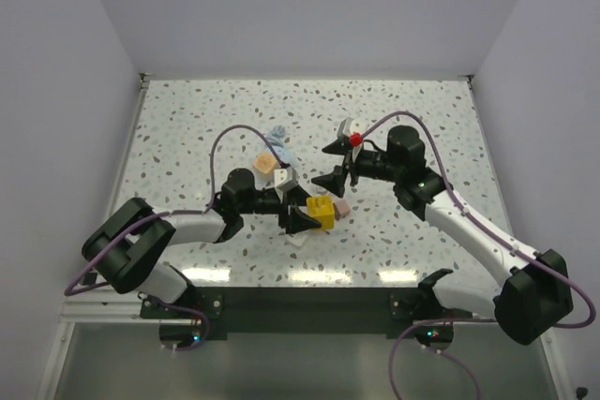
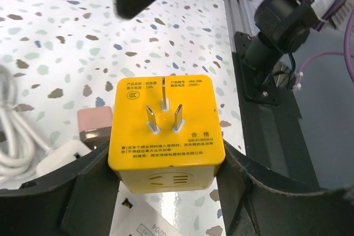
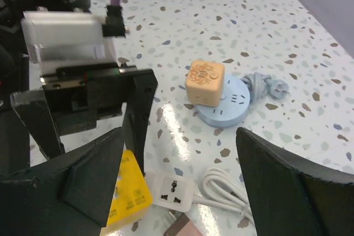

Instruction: Insert the plug

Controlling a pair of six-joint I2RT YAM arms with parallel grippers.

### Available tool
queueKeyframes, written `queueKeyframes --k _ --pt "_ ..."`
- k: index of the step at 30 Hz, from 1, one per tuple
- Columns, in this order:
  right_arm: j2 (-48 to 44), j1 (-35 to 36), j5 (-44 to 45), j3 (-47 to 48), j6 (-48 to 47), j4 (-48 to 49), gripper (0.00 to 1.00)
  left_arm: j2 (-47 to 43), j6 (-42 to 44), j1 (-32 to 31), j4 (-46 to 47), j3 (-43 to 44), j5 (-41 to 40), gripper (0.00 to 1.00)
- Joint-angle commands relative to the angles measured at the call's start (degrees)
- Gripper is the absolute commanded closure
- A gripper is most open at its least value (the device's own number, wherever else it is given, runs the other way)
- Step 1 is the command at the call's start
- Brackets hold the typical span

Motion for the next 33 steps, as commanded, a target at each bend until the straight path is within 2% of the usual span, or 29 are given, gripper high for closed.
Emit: queueKeyframes --k 1,6,10,17,23,31,33 --pt "-2.7 -2.9 3.2 -3.0 6.5 11.2 0.14 -2.8 -6.3 3.2 11.6 -1.4 0.0 1.00" --pt "-4.8 -6.8 5.3 -10.1 16.4 23.4 0.11 -3.5 -16.3 10.5 28.4 -4.7 -1.3 1.00" --pt "-5.2 -7.8 5.0 -12.7 21.8 33.5 0.10 -3.6 -18.9 11.6 30.2 -1.8 -1.6 1.00" --pt "-4.0 -7.8 1.2 -15.8 33.6 47.7 0.10 -5.8 -24.2 11.7 42.0 1.2 -3.3 1.00" --pt "-4.4 -7.8 -1.8 -18.5 43.0 59.5 0.10 -8.0 -27.1 11.6 46.5 4.1 -4.1 1.00" --pt "1.0 -7.8 -6.6 -19.8 53.0 77.6 0.10 -8.0 -31.3 11.6 52.7 6.9 -4.3 1.00" --pt "2.2 -7.7 -6.9 -19.5 54.7 79.5 0.10 -8.0 -32.0 11.5 54.6 7.3 -4.2 1.00"
